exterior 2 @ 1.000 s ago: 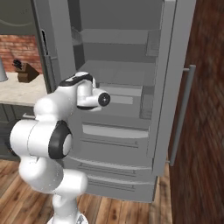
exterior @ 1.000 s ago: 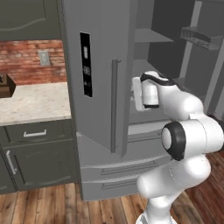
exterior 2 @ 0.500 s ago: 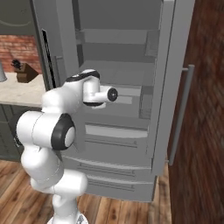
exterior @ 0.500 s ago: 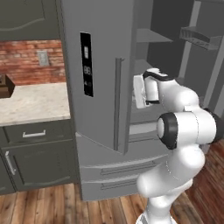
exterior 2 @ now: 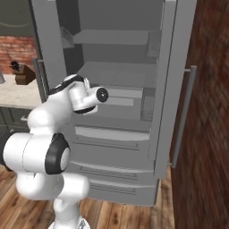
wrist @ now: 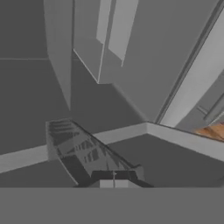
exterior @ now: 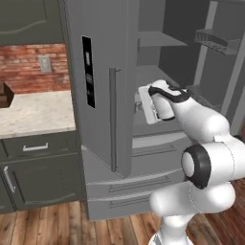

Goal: Place one of the steaks on the plate and the other in the bowl. Then place the bowl in the fridge.

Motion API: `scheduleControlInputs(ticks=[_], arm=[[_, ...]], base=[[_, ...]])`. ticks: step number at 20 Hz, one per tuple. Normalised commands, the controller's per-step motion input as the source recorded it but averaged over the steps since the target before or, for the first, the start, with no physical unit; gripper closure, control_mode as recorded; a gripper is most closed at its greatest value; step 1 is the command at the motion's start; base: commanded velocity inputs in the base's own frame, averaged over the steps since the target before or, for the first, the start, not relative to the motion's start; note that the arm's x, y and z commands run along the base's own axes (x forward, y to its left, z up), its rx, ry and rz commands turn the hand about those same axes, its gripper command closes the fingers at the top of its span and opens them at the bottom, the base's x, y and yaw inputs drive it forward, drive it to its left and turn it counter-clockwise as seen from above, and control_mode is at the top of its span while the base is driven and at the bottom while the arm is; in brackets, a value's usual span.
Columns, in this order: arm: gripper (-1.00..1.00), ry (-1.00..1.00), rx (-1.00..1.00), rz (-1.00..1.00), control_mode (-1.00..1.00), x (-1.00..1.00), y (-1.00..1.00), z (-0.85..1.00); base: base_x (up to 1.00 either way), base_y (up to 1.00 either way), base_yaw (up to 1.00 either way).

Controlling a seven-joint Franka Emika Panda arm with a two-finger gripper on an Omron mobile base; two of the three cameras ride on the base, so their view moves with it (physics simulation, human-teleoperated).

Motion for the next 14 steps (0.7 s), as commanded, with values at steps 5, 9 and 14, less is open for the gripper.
scheduleControlInputs(ticks=[5,9,14], arm=[[1.00,0.07,0.00,0.39,-1.00,0.00,1.00,-0.16],[1.00,0.11,0.00,0.47,-1.00,-0.09,1.00,-0.03],[1.00,0.29,0.00,0.62,-1.00,0.00,1.00,0.14]], base=[[0.00,0.00,0.00],[0.00,0.00,0.00],[0.00,0.00,0.00]])
